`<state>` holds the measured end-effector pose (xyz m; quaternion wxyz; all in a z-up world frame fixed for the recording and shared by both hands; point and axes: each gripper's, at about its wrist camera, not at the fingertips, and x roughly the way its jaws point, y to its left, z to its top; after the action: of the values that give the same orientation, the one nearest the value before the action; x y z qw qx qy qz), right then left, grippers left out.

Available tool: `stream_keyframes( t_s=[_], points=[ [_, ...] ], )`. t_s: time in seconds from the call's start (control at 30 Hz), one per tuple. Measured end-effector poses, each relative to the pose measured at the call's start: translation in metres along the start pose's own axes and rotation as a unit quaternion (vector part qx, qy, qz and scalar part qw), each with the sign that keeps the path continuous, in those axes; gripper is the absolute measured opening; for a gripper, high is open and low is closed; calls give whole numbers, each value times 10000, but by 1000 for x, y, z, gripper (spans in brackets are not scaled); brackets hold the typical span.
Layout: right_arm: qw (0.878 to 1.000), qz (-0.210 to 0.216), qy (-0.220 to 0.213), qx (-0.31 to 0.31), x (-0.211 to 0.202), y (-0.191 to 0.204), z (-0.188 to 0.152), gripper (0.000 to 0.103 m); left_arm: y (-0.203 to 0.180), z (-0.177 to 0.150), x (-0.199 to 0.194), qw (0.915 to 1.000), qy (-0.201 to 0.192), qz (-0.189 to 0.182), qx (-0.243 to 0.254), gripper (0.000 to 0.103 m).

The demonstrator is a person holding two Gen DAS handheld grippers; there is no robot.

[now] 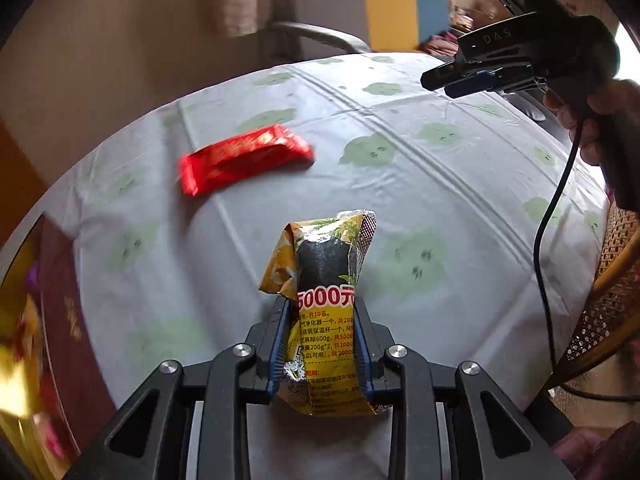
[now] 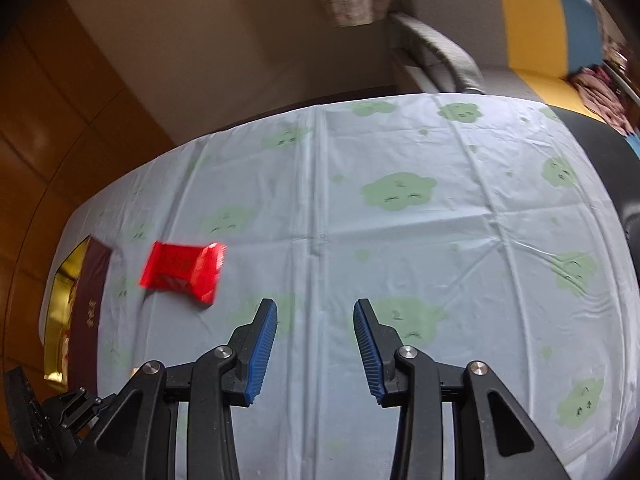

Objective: Organize snacks
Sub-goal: 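Move the left gripper to the yellow snack bag and grasp it, then grasp the red wrapped snack bar with the right gripper while the left holds the yellow bag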

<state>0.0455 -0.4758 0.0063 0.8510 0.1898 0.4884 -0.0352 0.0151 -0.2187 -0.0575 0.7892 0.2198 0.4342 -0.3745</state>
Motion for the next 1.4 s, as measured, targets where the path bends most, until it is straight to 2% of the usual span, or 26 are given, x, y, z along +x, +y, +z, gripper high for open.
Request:
stream_keyframes(
  t_s=[0.1,0.27,0.3,0.4,0.5,0.6,0.7,0.77,0.9,0.93,1.03,1.2,1.4],
  points=[
    [9983,349,177,-437,9,27,-3,40,5,-14,-1,9996,-58,0,-266,32],
    [9870,517,467,-1446,31,87,4,40,7,-21,1,9992,-217,-62,-328,33],
    [9832,495,477,-1689,37,100,9,41,5,-22,0,9992,-246,-50,-326,33],
    [9679,479,668,-2375,58,133,27,60,4,-24,-4,9988,-337,-60,-350,33],
    [9478,145,898,-3056,85,158,42,61,6,-26,-4,9983,-385,-120,-432,33],
    [9301,-25,1238,-3459,112,172,52,62,8,-27,-4,9976,-432,-175,-502,33],
    [9187,-134,1518,-3644,133,178,56,62,10,-27,-4,9971,-457,-238,-557,33],
    [9164,-95,1694,-3626,143,178,55,62,12,-27,-3,9967,-462,-287,-599,33],
    [9211,-60,1732,-3485,145,170,54,60,13,-26,-2,9963,-464,-327,-639,33],
    [9212,-69,1751,-3473,144,167,51,48,13,-26,-2,9963,-466,-326,-645,33],
    [9267,-196,1666,-3363,133,153,37,41,14,-26,1,9962,-442,-320,-681,34],
    [9418,-394,1511,-2977,100,120,0,39,14,-26,2,9957,-449,-309,-756,34],
    [9709,-617,1097,-2035,58,71,-45,40,17,-27,3,9952,-477,-287,-806,34]
  ],
)
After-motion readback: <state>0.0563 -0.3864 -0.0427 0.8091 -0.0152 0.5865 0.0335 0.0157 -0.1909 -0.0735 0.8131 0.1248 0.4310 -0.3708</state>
